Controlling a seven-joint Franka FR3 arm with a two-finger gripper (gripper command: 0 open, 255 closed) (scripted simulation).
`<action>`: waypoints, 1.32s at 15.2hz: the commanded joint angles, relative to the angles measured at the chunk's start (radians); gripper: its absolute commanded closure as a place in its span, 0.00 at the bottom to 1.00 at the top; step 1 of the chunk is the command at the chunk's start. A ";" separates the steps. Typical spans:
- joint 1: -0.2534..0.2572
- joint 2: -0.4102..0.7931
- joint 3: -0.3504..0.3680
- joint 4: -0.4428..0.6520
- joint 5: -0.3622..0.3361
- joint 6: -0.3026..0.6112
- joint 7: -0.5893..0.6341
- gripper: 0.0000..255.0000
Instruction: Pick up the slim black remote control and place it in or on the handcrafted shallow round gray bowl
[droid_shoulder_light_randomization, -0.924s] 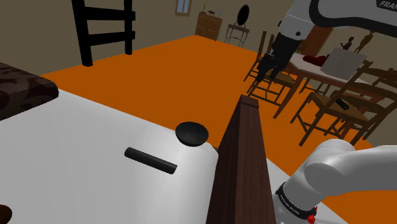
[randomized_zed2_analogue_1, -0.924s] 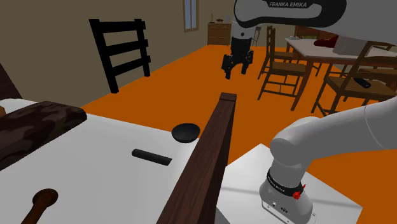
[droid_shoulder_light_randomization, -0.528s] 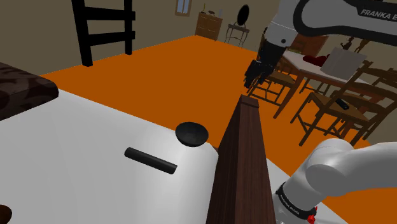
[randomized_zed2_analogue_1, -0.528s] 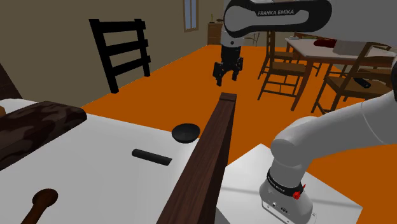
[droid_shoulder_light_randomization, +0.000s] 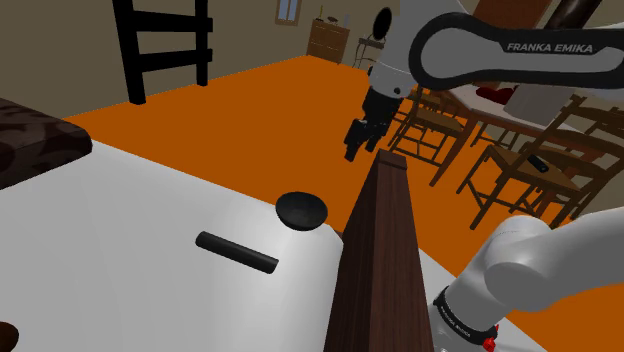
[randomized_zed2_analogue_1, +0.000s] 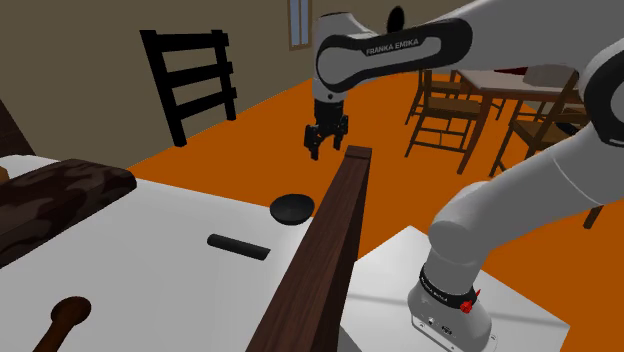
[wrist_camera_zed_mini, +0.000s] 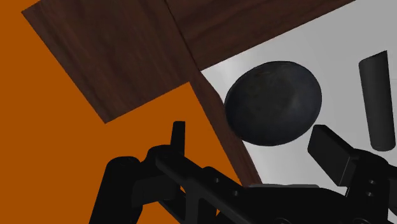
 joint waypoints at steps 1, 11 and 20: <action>0.018 0.051 0.021 0.008 0.014 0.038 0.000 0.00; 0.102 0.306 0.136 0.050 0.058 0.228 0.017 0.00; 0.171 0.568 0.235 0.152 0.032 0.363 0.051 0.00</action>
